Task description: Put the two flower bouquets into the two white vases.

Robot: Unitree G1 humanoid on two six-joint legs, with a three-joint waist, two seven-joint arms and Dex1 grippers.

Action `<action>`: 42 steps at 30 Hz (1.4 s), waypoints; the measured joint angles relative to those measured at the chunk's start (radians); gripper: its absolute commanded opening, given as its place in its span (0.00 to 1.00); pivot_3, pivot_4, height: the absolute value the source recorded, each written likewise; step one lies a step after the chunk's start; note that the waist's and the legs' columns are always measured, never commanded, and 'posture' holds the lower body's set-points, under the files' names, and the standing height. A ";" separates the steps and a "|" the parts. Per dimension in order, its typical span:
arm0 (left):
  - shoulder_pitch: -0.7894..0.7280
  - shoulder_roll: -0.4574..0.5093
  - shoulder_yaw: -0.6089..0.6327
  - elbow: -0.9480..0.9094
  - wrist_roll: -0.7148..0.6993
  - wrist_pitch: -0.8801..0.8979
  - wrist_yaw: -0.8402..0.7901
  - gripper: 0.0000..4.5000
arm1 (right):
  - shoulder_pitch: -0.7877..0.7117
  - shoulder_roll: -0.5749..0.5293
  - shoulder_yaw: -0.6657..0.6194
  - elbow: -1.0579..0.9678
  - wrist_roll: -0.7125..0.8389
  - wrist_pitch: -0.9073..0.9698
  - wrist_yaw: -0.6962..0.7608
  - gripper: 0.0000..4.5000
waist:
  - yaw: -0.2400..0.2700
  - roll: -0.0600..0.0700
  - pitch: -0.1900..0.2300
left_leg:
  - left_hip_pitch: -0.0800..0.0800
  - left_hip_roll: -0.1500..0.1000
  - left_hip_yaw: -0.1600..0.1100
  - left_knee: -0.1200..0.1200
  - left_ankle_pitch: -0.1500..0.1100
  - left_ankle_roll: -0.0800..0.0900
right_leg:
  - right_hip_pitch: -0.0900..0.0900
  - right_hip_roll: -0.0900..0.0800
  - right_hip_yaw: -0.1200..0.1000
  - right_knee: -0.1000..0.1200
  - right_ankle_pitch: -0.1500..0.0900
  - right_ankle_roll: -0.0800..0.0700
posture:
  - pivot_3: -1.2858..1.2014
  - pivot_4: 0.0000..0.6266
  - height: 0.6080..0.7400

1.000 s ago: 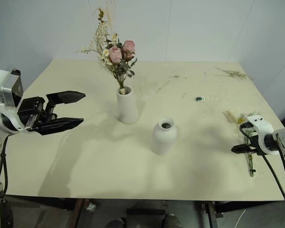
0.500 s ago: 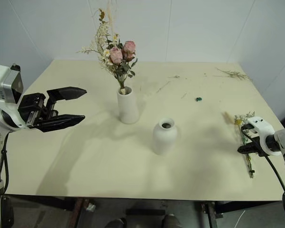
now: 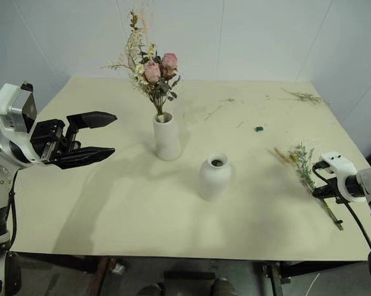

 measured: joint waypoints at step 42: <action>-0.150 -0.182 -0.117 0.275 0.143 -0.160 -0.065 0.94 | 0.213 0.617 -0.508 -0.935 0.857 -0.242 -0.429 0.00 | 0.013 0.000 0.000 | 0.000 0.000 -0.001 -0.002 0.003 0.002 | -0.001 0.001 0.000 0.001 0.002 -0.001 | 0.52 0.24 1.00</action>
